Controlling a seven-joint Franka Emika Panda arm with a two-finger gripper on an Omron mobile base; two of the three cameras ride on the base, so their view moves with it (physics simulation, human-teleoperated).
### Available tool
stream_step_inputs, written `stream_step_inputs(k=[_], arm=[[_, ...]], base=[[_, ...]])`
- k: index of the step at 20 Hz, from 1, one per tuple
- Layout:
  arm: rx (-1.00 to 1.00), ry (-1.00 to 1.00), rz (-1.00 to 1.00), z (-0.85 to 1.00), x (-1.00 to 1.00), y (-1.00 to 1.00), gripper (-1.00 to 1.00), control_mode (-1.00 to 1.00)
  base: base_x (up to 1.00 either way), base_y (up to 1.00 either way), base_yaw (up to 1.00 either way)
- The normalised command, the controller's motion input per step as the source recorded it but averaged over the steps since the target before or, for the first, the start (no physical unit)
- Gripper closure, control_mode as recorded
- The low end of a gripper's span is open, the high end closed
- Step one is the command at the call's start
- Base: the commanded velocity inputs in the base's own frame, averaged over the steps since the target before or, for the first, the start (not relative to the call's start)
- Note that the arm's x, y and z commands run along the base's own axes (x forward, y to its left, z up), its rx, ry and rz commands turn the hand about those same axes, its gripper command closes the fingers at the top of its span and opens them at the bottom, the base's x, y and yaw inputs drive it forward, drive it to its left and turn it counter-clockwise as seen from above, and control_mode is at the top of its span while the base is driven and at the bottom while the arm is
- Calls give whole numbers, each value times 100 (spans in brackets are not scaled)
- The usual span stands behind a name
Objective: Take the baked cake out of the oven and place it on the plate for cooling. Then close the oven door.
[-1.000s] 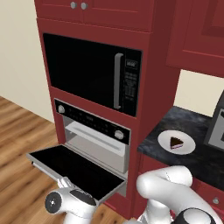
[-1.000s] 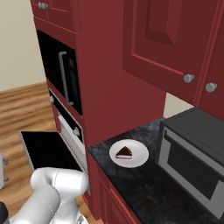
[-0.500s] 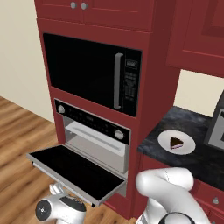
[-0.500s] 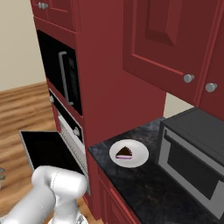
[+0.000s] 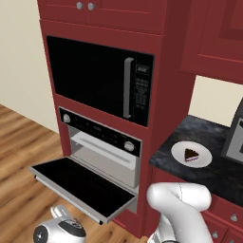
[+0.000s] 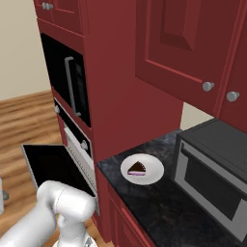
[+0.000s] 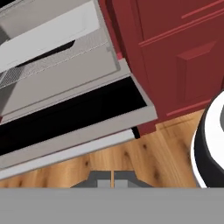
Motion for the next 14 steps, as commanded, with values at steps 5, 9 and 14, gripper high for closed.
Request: stream_step_inputs(k=[5,9,14], arm=[[-5,0,0,-36,32,0,100,-100],[-4,0,0,-34,31,0,100,-100],[-5,0,-2,-43,30,3,100,-100]], base=[[0,0,0],[0,0,0],[0,0,0]])
